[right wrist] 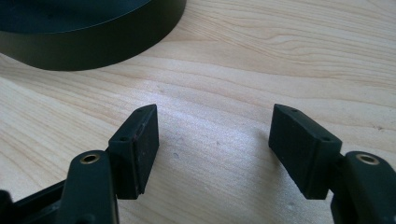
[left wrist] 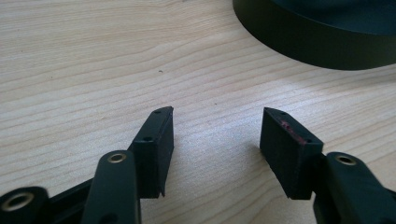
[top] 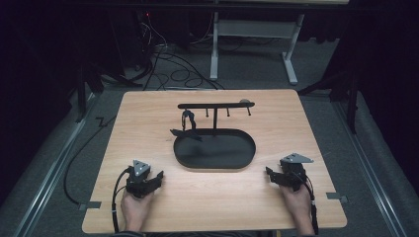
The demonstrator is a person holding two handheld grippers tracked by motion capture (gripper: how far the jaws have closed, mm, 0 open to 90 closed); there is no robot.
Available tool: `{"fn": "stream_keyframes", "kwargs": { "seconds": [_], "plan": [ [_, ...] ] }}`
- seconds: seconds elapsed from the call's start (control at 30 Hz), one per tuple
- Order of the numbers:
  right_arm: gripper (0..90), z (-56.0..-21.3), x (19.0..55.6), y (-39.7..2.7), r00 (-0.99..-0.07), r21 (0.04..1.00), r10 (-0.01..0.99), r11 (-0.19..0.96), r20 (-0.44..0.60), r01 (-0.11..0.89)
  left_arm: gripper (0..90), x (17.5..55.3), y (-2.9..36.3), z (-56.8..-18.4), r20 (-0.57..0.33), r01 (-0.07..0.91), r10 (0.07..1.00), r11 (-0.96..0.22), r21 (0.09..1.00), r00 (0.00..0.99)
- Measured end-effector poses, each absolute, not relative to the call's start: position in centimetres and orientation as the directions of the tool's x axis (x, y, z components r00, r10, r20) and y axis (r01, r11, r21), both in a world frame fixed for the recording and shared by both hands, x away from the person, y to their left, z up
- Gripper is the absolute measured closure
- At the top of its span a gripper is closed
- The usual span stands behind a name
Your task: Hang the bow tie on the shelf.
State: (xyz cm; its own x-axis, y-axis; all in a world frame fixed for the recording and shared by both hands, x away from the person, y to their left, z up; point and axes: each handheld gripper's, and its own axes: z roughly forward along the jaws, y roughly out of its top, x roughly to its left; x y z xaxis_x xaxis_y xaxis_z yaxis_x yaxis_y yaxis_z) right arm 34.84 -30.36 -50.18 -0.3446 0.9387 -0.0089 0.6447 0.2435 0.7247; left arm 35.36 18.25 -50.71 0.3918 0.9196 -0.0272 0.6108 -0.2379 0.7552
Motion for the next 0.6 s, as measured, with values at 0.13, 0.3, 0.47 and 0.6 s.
{"fn": "stream_keyframes", "kwargs": {
  "seconds": [0.13,0.3,0.47,0.6],
  "plan": [
    [34.9,-50.18,34.84,-30.36,-0.345,0.725,0.938,0.244,-0.009,0.645,40.8,35.37,18.13,-50.74,-0.020,0.611,0.920,-0.243,0.754,0.392],
    [34.8,-50.18,34.83,-30.36,-0.346,0.724,0.938,0.245,-0.009,0.645,38.4,35.38,18.12,-50.73,-0.016,0.614,0.921,-0.246,0.750,0.389],
    [34.8,-50.18,34.83,-30.36,-0.346,0.724,0.938,0.245,-0.009,0.645,38.0,35.39,18.14,-50.74,-0.017,0.614,0.921,-0.246,0.750,0.389],
    [34.8,-50.18,34.83,-30.36,-0.346,0.724,0.938,0.245,-0.009,0.645,37.7,35.39,18.15,-50.74,-0.018,0.614,0.921,-0.245,0.750,0.390]
  ]
}}
